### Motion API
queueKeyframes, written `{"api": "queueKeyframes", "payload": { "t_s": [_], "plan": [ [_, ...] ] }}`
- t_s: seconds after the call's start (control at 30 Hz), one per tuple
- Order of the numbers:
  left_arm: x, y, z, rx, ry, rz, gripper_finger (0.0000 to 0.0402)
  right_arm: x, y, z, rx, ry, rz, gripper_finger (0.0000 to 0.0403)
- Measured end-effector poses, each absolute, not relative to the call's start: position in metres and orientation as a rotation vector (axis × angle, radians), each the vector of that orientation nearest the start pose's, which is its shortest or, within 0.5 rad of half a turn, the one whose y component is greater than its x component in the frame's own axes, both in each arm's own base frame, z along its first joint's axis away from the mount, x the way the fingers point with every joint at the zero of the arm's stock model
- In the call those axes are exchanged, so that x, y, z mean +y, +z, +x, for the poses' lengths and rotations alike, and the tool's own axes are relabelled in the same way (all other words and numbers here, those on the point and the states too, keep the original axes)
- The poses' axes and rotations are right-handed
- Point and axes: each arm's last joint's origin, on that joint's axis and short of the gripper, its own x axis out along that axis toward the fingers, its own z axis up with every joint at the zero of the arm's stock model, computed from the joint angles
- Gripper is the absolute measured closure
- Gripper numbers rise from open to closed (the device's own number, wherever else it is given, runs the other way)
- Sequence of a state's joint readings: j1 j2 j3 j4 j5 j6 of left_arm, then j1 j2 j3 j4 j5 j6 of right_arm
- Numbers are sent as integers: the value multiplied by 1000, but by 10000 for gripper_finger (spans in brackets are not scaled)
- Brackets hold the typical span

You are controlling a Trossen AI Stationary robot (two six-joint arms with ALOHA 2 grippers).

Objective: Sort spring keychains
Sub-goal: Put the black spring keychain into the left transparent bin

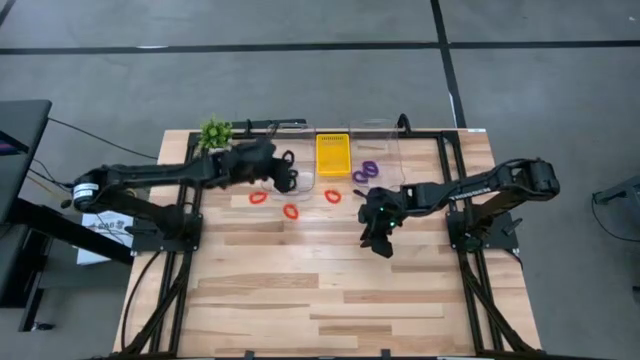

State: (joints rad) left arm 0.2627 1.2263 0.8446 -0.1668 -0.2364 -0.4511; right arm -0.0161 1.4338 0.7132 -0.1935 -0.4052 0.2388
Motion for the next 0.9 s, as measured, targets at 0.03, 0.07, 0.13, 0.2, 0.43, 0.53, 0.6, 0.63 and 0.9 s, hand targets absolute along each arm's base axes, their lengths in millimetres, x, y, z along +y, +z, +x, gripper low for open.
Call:
{"api": "queueKeyframes", "payload": {
  "t_s": [0.03, 0.07, 0.13, 0.2, 0.43, 0.53, 0.6, 0.63, 0.9],
  "plan": [
    [81, 266, 249, 453, 601, -478, 371, 9, 173, 265, 938, 253, 415, 291],
    [87, 265, 246, 466, 601, -515, 371, 10, 172, 265, 935, 251, 416, 291],
    [96, 263, 241, 484, 604, -580, 371, 11, 172, 265, 925, 251, 417, 291],
    [102, 262, 239, 486, 604, -616, 371, 11, 172, 266, 912, 249, 413, 291],
    [111, 260, 237, 491, 622, -625, 371, 12, 173, 269, 873, 151, 348, 291],
    [121, 251, 238, 534, 610, -655, 371, 7, 174, 271, 845, 85, 297, 291],
    [131, 242, 244, 587, 584, -661, 371, 3, 175, 272, 821, 46, 261, 291],
    [135, 238, 248, 612, 570, -663, 371, 1, 176, 273, 809, 22, 252, 291],
    [160, 212, 279, 778, 481, -610, 371, -27, 177, 273, 774, -114, 289, 291]
  ]
}}
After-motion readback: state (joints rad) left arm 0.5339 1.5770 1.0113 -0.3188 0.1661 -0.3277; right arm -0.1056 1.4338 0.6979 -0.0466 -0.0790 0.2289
